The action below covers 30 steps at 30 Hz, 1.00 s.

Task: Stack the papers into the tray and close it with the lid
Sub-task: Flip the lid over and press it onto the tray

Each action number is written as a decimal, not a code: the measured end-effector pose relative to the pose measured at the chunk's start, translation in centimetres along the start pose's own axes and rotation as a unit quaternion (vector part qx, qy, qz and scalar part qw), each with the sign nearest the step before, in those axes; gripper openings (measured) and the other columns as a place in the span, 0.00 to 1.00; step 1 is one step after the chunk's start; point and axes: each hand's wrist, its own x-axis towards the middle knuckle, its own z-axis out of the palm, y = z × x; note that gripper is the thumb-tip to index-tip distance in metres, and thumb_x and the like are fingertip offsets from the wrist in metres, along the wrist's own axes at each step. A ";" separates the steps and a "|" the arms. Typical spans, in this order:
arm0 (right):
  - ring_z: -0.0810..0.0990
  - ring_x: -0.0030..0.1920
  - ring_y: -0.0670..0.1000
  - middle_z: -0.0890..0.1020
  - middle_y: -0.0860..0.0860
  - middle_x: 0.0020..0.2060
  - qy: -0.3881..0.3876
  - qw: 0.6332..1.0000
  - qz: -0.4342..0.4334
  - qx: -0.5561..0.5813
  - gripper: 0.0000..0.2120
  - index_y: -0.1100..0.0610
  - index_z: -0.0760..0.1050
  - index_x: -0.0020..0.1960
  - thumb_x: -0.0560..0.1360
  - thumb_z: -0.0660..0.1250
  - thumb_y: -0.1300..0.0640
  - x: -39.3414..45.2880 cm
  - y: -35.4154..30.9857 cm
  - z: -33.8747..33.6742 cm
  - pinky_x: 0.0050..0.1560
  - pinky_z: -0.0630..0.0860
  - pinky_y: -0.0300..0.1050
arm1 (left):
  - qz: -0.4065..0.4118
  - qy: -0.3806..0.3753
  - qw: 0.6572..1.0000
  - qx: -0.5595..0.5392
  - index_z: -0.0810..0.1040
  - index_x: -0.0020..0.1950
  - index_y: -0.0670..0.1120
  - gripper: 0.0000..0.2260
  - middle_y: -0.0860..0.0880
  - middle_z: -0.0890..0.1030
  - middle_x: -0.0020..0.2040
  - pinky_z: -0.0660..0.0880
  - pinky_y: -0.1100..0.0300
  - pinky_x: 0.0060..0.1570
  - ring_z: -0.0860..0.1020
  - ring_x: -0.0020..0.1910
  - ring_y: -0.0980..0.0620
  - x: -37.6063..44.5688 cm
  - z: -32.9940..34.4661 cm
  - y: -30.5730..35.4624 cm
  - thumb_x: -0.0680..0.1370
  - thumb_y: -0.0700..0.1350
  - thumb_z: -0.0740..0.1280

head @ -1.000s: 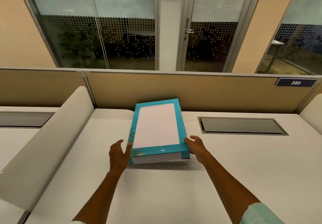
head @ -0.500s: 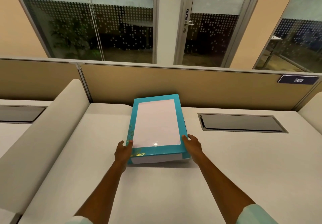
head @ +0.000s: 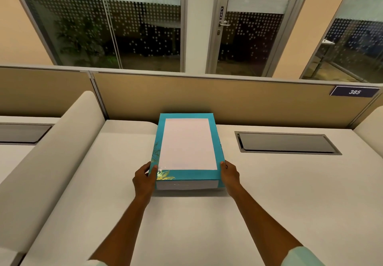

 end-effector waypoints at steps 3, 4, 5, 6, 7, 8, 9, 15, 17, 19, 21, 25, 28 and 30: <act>0.77 0.46 0.53 0.79 0.61 0.53 -0.007 0.999 0.006 -0.035 0.18 0.63 0.71 0.57 0.84 0.50 0.50 0.1 0.3 0.3 0.44 0.74 0.45 | -0.011 -0.018 1.000 0.018 0.77 0.64 0.43 0.16 0.42 0.82 0.58 0.79 0.57 0.42 0.81 0.48 0.46 0.2 -0.3 -0.5 0.78 0.47 0.66; 0.77 0.47 0.54 0.79 0.61 0.55 -0.006 0.999 0.007 -0.048 0.19 0.64 0.71 0.59 0.84 0.50 0.51 0.0 0.4 0.4 0.47 0.75 0.47 | -0.012 -0.021 0.999 0.024 0.77 0.64 0.43 0.15 0.42 0.82 0.58 0.79 0.56 0.43 0.81 0.49 0.45 0.3 -0.3 -0.6 0.78 0.46 0.66; 0.78 0.50 0.56 0.79 0.62 0.56 -0.006 0.998 0.009 -0.067 0.19 0.64 0.70 0.61 0.84 0.50 0.51 0.0 0.5 0.5 0.50 0.77 0.48 | -0.011 -0.024 0.999 0.033 0.78 0.64 0.43 0.15 0.42 0.82 0.58 0.79 0.55 0.45 0.81 0.51 0.44 0.4 -0.3 -0.7 0.78 0.45 0.66; 0.79 0.53 0.57 0.78 0.62 0.58 -0.006 0.996 0.007 -0.091 0.19 0.63 0.69 0.64 0.84 0.50 0.52 -0.1 0.6 0.6 0.53 0.77 0.49 | -0.011 -0.026 0.999 0.043 0.78 0.63 0.42 0.14 0.42 0.83 0.57 0.78 0.55 0.45 0.81 0.52 0.42 0.5 -0.3 -0.8 0.78 0.44 0.66; 0.79 0.57 0.58 0.77 0.61 0.61 -0.003 0.993 0.002 -0.117 0.19 0.62 0.67 0.67 0.84 0.50 0.52 -0.2 0.6 0.7 0.56 0.77 0.50 | -0.010 -0.028 0.998 0.053 0.79 0.62 0.42 0.14 0.41 0.83 0.56 0.76 0.57 0.45 0.81 0.54 0.42 0.6 -0.4 -0.8 0.78 0.44 0.66; 0.77 0.60 0.59 0.76 0.60 0.64 0.004 0.991 -0.005 -0.137 0.20 0.61 0.65 0.71 0.83 0.51 0.53 -0.2 0.6 0.8 0.59 0.77 0.51 | -0.009 -0.027 0.998 0.064 0.79 0.62 0.42 0.13 0.41 0.83 0.56 0.74 0.59 0.44 0.81 0.55 0.41 0.7 -0.4 -0.9 0.78 0.43 0.67; 0.75 0.64 0.59 0.73 0.59 0.67 0.009 0.989 -0.013 -0.150 0.21 0.59 0.61 0.74 0.83 0.52 0.53 -0.2 0.5 0.9 0.62 0.75 0.52 | -0.008 -0.027 0.997 0.077 0.79 0.63 0.41 0.14 0.41 0.83 0.57 0.74 0.59 0.45 0.81 0.56 0.40 0.9 -0.4 -0.8 0.78 0.43 0.67; 0.51 0.78 0.58 0.47 0.52 0.79 0.015 0.932 -0.169 -0.320 0.33 0.51 0.44 0.79 0.80 0.52 0.39 0.1 -0.1 1.6 0.76 0.54 0.57 | 0.123 -0.080 0.933 0.329 0.55 0.78 0.44 0.32 0.43 0.57 0.79 0.57 0.48 0.74 0.56 0.78 0.42 2.5 0.7 0.2 0.79 0.53 0.63; 0.45 0.79 0.57 0.43 0.52 0.79 0.013 0.905 -0.215 -0.368 0.35 0.49 0.43 0.79 0.79 0.49 0.36 0.5 -0.2 1.9 0.76 0.47 0.59 | 0.178 -0.112 0.884 0.418 0.49 0.79 0.48 0.34 0.47 0.48 0.81 0.50 0.47 0.76 0.49 0.79 0.45 3.2 1.4 0.5 0.79 0.59 0.58; 0.43 0.79 0.57 0.42 0.52 0.79 0.001 0.890 -0.232 -0.392 0.37 0.49 0.42 0.79 0.77 0.48 0.33 0.9 -0.1 2.5 0.76 0.45 0.60 | 0.196 -0.138 0.848 0.472 0.46 0.79 0.50 0.35 0.48 0.45 0.81 0.48 0.45 0.76 0.45 0.80 0.46 3.9 2.0 0.5 0.78 0.63 0.54; 0.43 0.79 0.57 0.42 0.51 0.79 -0.008 0.885 -0.235 -0.401 0.38 0.49 0.42 0.79 0.76 0.46 0.31 1.4 -0.1 3.3 0.76 0.44 0.59 | 0.203 -0.153 0.826 0.503 0.45 0.79 0.50 0.35 0.48 0.43 0.81 0.48 0.44 0.76 0.44 0.80 0.46 4.4 2.5 0.4 0.78 0.65 0.51; 0.42 0.79 0.57 0.42 0.51 0.79 -0.009 0.881 -0.237 -0.409 0.42 0.48 0.42 0.79 0.71 0.36 0.27 2.2 -0.1 4.3 0.76 0.44 0.59 | 0.210 -0.173 0.800 0.535 0.43 0.79 0.49 0.37 0.48 0.42 0.80 0.50 0.44 0.77 0.44 0.80 0.46 5.1 3.3 -0.4 0.76 0.68 0.45; 0.42 0.79 0.57 0.42 0.50 0.79 -0.009 0.880 -0.240 -0.409 0.45 0.47 0.42 0.79 0.67 0.31 0.25 3.0 -0.4 4.5 0.76 0.43 0.59 | 0.219 -0.169 0.799 0.534 0.43 0.79 0.49 0.43 0.48 0.42 0.80 0.50 0.45 0.76 0.44 0.80 0.46 5.4 3.7 -0.9 0.70 0.72 0.33; 0.42 0.79 0.57 0.42 0.50 0.79 -0.008 0.881 -0.245 -0.405 0.44 0.47 0.42 0.79 0.69 0.35 0.25 3.4 -0.5 4.5 0.76 0.43 0.59 | 0.225 -0.166 0.798 0.533 0.44 0.79 0.50 0.45 0.48 0.43 0.81 0.50 0.46 0.76 0.45 0.80 0.46 5.6 3.9 -0.9 0.68 0.72 0.31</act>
